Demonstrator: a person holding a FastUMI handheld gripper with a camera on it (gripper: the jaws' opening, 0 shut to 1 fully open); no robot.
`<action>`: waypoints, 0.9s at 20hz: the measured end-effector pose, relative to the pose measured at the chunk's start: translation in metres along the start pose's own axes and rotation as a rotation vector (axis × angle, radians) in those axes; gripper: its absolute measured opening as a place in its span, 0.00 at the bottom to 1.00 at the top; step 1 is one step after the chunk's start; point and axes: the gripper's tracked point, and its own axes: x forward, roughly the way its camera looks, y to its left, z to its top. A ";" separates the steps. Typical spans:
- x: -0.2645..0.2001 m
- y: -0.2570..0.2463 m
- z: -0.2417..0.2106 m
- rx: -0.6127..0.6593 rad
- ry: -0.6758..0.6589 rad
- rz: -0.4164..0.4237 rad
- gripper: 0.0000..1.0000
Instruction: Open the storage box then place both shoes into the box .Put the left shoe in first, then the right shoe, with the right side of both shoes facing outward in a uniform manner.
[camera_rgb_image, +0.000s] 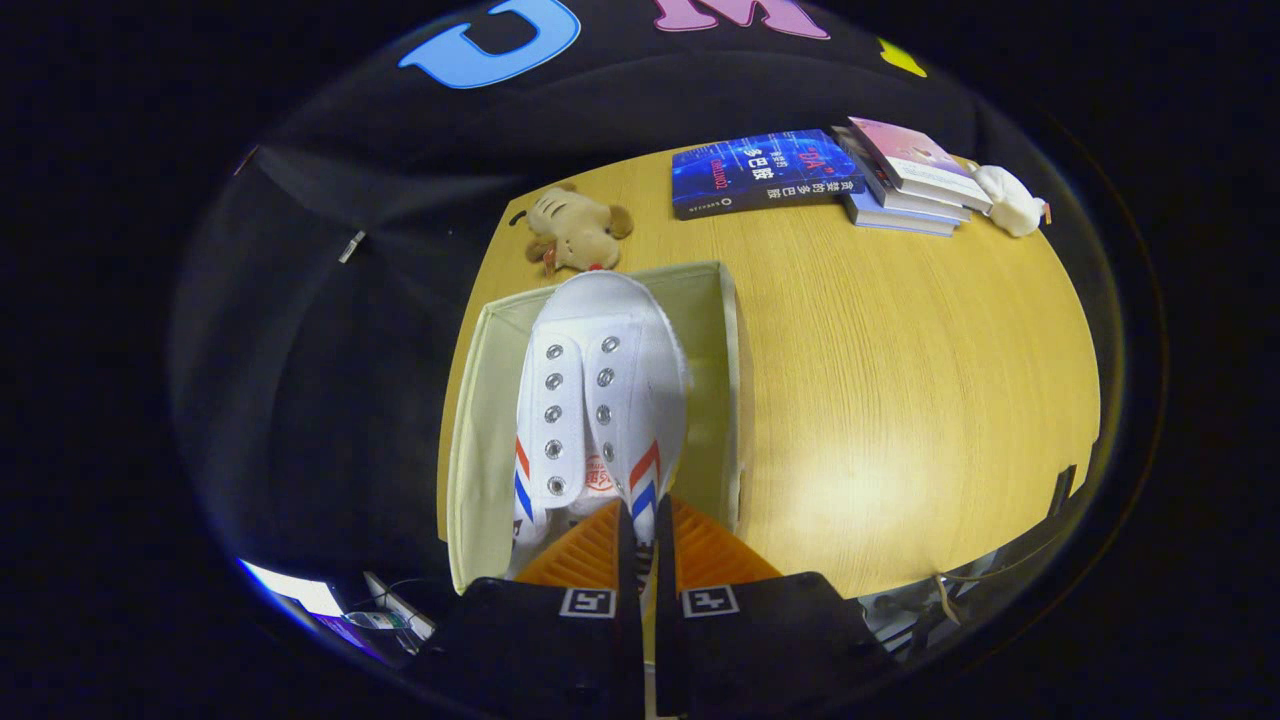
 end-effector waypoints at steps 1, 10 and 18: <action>0.003 -0.002 -0.002 -0.003 0.005 -0.015 0.13; 0.002 0.002 -0.009 -0.022 -0.016 -0.027 0.20; -0.060 -0.003 0.042 -0.095 -0.231 -0.013 0.98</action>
